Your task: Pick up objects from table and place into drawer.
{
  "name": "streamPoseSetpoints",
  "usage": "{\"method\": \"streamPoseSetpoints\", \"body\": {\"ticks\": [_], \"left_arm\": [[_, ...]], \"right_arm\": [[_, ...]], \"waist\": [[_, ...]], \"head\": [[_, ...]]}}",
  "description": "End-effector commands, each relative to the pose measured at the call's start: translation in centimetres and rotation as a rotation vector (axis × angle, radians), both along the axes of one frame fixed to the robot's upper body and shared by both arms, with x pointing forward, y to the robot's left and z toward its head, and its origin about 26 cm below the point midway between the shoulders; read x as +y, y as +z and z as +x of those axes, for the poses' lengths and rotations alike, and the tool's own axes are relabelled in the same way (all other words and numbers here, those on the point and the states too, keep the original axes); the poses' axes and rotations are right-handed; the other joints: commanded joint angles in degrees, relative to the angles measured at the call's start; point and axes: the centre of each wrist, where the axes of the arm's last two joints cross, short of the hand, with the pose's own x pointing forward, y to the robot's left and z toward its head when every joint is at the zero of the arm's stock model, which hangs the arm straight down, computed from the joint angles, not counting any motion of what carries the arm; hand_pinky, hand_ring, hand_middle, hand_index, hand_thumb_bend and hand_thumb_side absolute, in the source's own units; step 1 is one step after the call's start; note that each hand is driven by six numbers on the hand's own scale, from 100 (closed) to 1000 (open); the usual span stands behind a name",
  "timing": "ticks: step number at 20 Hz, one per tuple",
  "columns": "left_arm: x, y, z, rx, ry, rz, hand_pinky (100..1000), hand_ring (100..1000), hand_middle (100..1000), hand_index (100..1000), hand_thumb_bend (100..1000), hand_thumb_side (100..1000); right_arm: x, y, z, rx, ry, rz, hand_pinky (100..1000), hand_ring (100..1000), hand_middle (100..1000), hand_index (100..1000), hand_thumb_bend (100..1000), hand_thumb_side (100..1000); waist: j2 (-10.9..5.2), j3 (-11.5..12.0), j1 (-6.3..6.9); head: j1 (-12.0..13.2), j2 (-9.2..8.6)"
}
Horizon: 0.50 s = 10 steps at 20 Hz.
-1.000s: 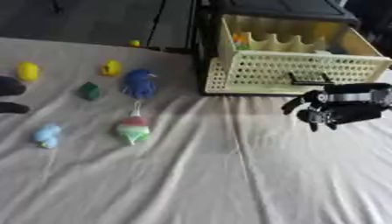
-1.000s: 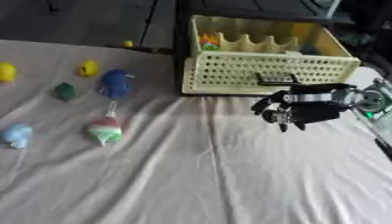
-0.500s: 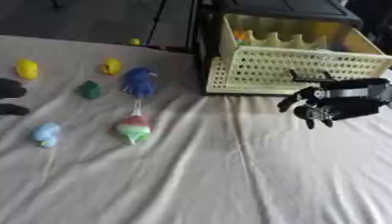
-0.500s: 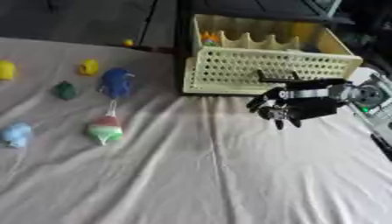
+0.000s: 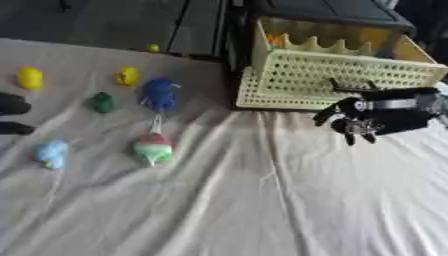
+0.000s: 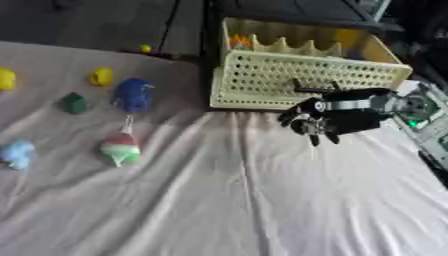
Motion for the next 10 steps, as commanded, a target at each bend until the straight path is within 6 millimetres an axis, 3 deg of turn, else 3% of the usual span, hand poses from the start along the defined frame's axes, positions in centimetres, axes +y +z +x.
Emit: {"method": "streamPoseSetpoints", "body": {"ticks": [1, 10], "left_arm": [[-0.34, 0.67, -0.32, -0.027, -0.023, 0.005, 647, 739, 668, 960, 100, 965], [-0.39, 0.77, -0.31, -0.031, -0.027, 0.005, 648, 738, 668, 961, 100, 967]], "right_arm": [[-0.87, 1.48, -0.37, -0.041, -0.028, -0.004, 328, 545, 881, 969, 100, 1000], [-1.22, 1.30, -0.01, -0.033, -0.040, 0.011, 328, 538, 875, 964, 100, 1000]], "waist": [[-0.96, 0.11, 0.10], [-0.04, 1.23, -0.11]], "head": [[-0.42, -1.14], [-1.58, -2.69]]}}
